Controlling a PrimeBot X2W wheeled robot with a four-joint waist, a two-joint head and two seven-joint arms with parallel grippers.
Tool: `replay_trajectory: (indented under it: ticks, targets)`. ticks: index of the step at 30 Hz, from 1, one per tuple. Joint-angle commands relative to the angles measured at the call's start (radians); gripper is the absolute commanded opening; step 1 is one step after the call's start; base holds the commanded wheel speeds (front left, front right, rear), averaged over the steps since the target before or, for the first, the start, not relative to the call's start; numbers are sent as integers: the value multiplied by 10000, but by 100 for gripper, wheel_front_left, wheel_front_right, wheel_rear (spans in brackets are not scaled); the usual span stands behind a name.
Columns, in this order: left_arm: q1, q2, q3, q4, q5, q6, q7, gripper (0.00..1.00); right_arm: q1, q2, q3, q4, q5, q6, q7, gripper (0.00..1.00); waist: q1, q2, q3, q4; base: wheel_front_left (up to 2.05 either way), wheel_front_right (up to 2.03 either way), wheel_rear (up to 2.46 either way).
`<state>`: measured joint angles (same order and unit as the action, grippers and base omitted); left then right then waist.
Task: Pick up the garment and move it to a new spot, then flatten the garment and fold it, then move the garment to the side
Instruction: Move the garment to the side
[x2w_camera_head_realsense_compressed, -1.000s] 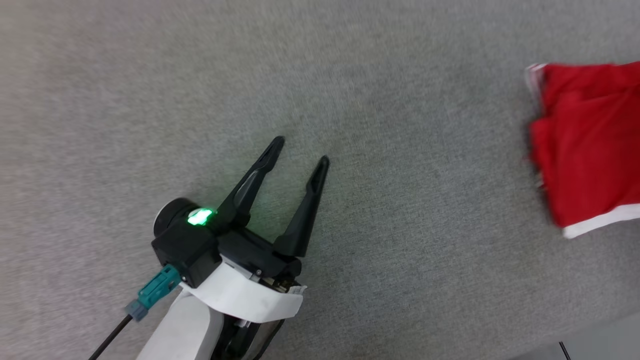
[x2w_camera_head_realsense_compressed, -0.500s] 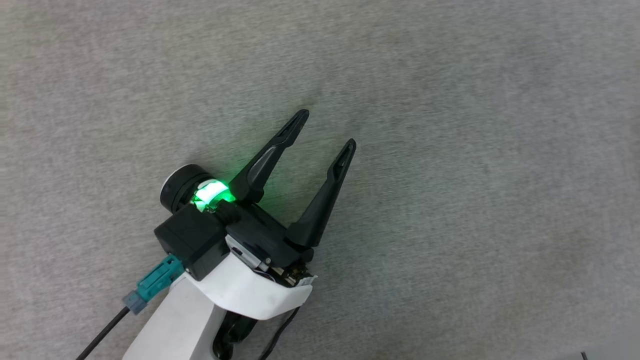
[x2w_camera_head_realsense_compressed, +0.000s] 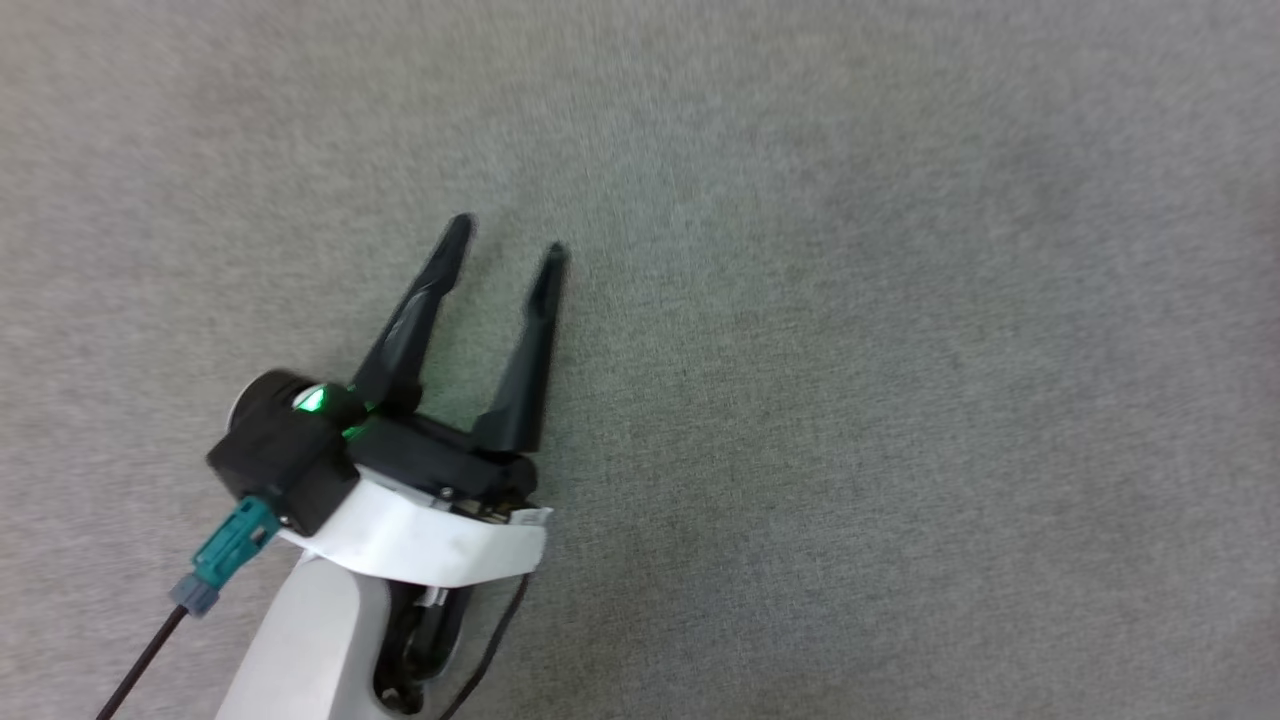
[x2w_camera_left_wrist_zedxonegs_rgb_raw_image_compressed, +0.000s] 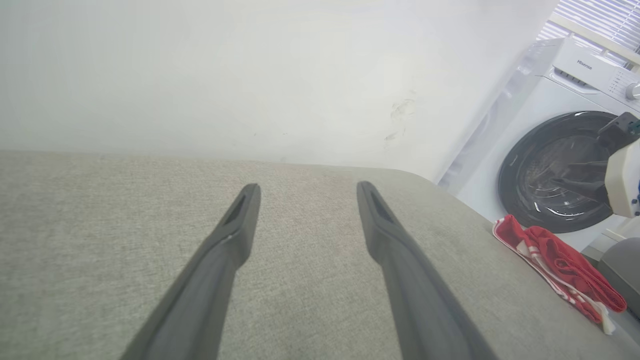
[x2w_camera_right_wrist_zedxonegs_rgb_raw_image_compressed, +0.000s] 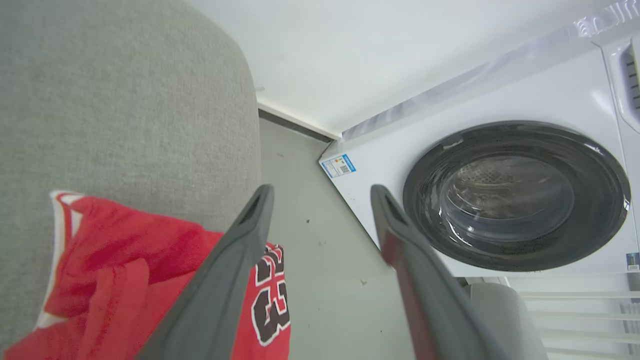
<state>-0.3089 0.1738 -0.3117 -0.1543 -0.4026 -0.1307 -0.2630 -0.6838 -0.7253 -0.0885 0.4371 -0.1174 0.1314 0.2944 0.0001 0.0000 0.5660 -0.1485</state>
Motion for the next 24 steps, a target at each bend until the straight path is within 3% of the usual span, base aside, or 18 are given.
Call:
replay_trajectory:
  ticks: [1,7,13,17,24]
  targets:
    - [256,-148,273,83,116,9,-21,100,-218,269,29,-176,53,-16,-192,100,-1,0,-812,154,0,0,0]
    - [1054,-445,1901,180,640,10,-23,100,-377,1601,-71,-879,673,-13,-1036,100,-1,0,-2149,505,0,0,0]
    - [1885,-669,3025,164,1016,10,-21,100,481,3021,-198,-2034,1505,-13,-1814,100,-1,0,-3328,1018,0,0,0]
    - [2422,-735,3239,305,1101,10,-21,100,1623,4200,-320,-2900,2583,-11,-2083,100,-1,0,-3970,1378,0,0,0]
    - [3155,-851,3446,575,1202,10,-21,100,3907,5523,-229,-4057,3618,-10,-2885,100,-1,0,-4650,1840,0,0,0]
